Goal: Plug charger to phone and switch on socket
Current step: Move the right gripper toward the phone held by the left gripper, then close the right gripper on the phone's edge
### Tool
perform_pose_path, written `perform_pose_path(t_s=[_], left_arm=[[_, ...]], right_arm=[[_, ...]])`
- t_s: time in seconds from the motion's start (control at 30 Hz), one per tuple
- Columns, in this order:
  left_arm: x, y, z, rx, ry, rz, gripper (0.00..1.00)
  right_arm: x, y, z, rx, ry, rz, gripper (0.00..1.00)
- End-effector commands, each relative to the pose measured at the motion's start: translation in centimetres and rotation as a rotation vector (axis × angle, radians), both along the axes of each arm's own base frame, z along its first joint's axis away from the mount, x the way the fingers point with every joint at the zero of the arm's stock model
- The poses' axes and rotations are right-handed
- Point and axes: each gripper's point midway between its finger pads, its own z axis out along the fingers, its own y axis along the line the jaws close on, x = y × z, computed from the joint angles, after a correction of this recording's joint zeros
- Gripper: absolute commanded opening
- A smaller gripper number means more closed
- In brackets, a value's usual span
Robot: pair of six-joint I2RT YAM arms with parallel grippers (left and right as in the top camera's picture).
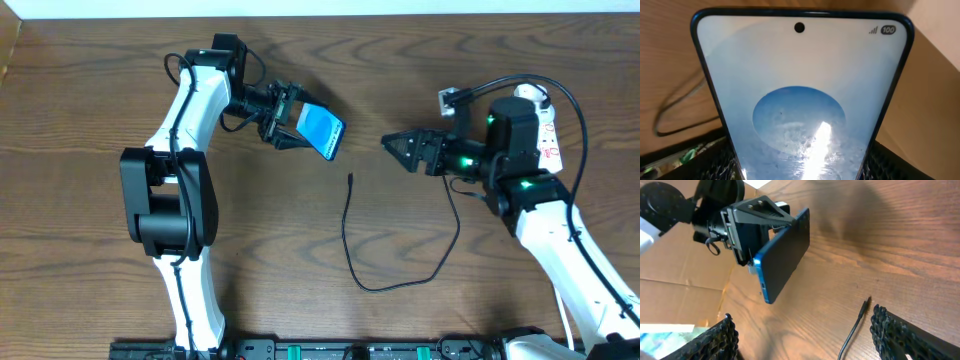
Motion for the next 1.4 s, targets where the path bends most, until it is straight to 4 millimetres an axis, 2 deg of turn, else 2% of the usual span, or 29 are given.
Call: perform_pose_path(t_s=[0.0, 0.23, 0.33, 0.6, 0.73, 0.97, 1.27, 1.37], left_arm=[[-0.1, 0.5, 0.8, 0.083, 0.012, 0.04, 0.07], [-0.5, -0.4, 0.5, 0.108, 0.077, 0.06, 0.07], [-0.8, -1.8, 0.6, 0.107, 0.084, 0.046, 0.07], [-1.4, -4.5, 0.7, 0.106, 0.093, 0.02, 0.07], [-1.7, -6.2, 0.8, 0.103, 0.094, 0.008, 0.07], [-2.6, -8.9, 0.9, 0.096, 0.082, -0.031, 0.07], [-4.1, -11.5, 1.1, 0.085, 0.07, -0.092, 0.07], [-4.4, -11.9, 1.4, 0.07, 0.071, -0.104, 0.07]], right_arm=[[0.7, 0.5, 0.0, -0.046, -0.019, -0.041, 0.86], [0.5, 1.9, -0.6, -0.1, -0.034, -0.054, 0.87], [0.3, 2.5, -0.8, -0.108, -0.019, -0.072, 0.87], [0.3, 2.4, -1.0, -0.096, 0.013, -0.094, 0.85], [0.2, 1.8, -2.0, -0.096, 0.098, -0.156, 0.85], [-0.3, 2.2, -2.3, -0.105, 0.114, -0.142, 0.85], [-0.4, 2.2, -4.9, -0.149, 0.183, -0.147, 0.84], [-0.3, 2.3, -5.7, -0.156, 0.198, -0.145, 0.78]])
